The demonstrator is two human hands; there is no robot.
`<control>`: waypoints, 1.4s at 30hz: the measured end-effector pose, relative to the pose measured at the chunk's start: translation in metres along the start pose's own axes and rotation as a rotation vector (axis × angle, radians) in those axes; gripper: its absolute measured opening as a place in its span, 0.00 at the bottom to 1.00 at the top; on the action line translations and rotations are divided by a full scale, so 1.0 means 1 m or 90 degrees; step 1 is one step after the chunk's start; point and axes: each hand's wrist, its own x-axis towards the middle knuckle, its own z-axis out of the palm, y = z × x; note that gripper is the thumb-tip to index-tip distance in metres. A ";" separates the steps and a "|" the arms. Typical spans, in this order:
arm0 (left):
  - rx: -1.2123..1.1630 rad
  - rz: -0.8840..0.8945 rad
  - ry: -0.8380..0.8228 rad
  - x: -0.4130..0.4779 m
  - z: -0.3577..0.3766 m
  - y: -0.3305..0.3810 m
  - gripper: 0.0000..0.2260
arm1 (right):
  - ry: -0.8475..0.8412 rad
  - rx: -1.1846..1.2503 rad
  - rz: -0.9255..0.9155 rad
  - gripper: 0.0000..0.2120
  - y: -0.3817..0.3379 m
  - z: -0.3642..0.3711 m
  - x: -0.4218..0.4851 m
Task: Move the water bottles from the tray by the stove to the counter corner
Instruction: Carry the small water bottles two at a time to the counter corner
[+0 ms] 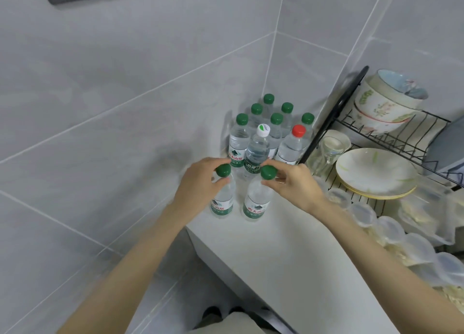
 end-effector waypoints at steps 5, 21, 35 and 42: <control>-0.001 -0.032 0.017 -0.001 0.002 0.002 0.19 | 0.119 -0.021 0.024 0.12 0.004 -0.009 0.009; 0.048 -0.017 0.006 0.003 0.003 0.001 0.17 | 0.202 -0.164 0.061 0.12 0.021 -0.014 0.055; 0.039 -0.016 -0.020 0.003 0.003 -0.010 0.20 | 0.173 -0.242 0.048 0.17 0.031 -0.003 0.054; -0.028 -0.055 -0.019 0.012 0.002 -0.013 0.12 | 0.008 -0.268 -0.123 0.25 0.029 -0.004 0.090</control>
